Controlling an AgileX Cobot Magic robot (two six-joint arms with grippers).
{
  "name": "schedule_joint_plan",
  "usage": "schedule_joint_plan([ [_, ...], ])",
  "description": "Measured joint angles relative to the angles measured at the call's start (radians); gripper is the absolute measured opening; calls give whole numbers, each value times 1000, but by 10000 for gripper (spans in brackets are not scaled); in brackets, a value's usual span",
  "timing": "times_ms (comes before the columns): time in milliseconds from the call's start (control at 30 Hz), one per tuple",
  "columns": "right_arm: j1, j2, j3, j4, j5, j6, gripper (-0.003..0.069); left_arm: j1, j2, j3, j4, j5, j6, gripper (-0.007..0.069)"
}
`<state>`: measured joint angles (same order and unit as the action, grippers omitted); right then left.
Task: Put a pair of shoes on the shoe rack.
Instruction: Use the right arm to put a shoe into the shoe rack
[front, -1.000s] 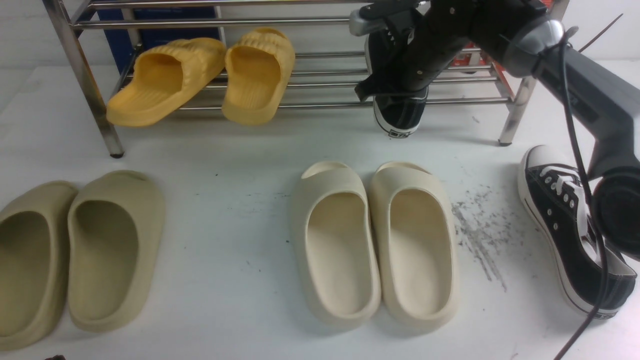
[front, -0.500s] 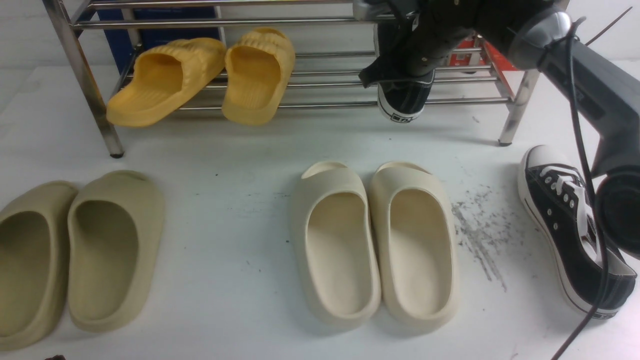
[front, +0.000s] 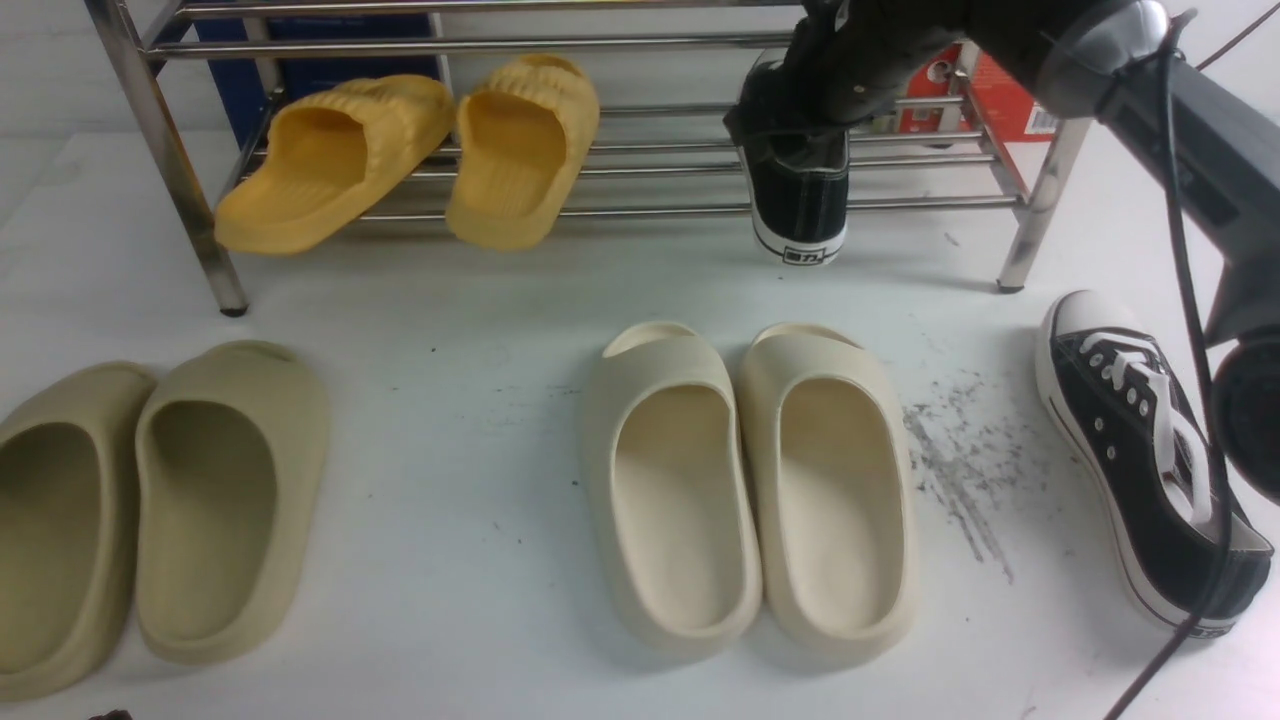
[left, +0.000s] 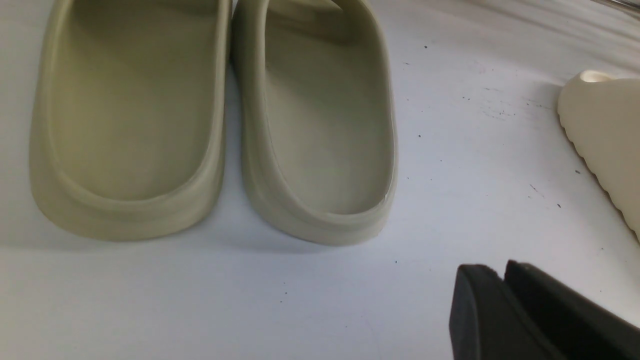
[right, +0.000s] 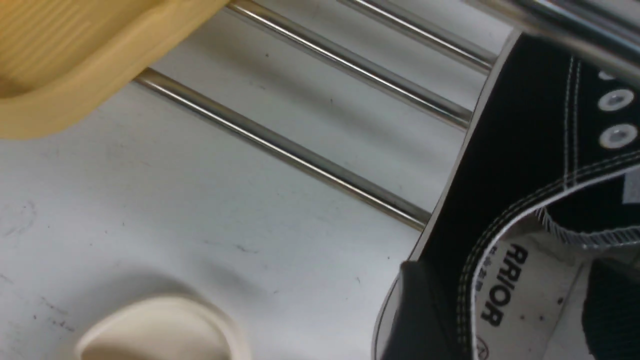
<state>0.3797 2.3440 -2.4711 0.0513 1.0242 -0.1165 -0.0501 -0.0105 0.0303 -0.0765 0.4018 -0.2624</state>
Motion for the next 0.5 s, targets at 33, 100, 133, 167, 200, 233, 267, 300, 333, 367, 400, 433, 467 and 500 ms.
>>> schedule_joint_plan([
  [33, 0, -11, -1, 3, 24, 0, 449, 0, 0, 0, 0, 0, 0, 76],
  [100, 0, -43, -4, 7, 108, 4, 433, 0, 0, 0, 0, 0, 0, 79],
  [133, 0, -58, -5, 7, 142, 7, 424, 0, 0, 0, 0, 0, 0, 81],
  [167, 0, -78, -5, 9, 180, 12, 409, 0, 0, 0, 0, 0, 0, 81],
  [200, 0, -86, -6, 9, 187, 13, 405, 0, 0, 0, 0, 0, 0, 81],
  [233, 0, -110, -7, 9, 215, 15, 379, 0, 0, 0, 0, 0, 0, 82],
  [267, 0, -130, -7, 9, 225, 18, 358, 0, 0, 0, 0, 0, 0, 81],
  [300, 0, -149, -7, 9, 228, 24, 335, 0, 0, 0, 0, 0, 0, 81],
  [333, 0, -173, -7, 9, 230, 31, 304, 0, 0, 0, 0, 0, 0, 81],
  [367, 0, -184, -7, 9, 232, 38, 283, 0, 0, 0, 0, 0, 0, 81],
  [400, 0, -196, -7, 10, 233, 43, 257, 0, 0, 0, 0, 0, 0, 81],
  [433, 0, -205, -7, 10, 234, 50, 231, 0, 0, 0, 0, 0, 0, 81],
  [467, 0, -214, -1, 10, 234, 58, 208, 0, 0, 0, 0, 0, 0, 83],
  [500, 0, -225, 14, 10, 234, 66, 188, 0, 0, 0, 0, 0, 0, 85],
])
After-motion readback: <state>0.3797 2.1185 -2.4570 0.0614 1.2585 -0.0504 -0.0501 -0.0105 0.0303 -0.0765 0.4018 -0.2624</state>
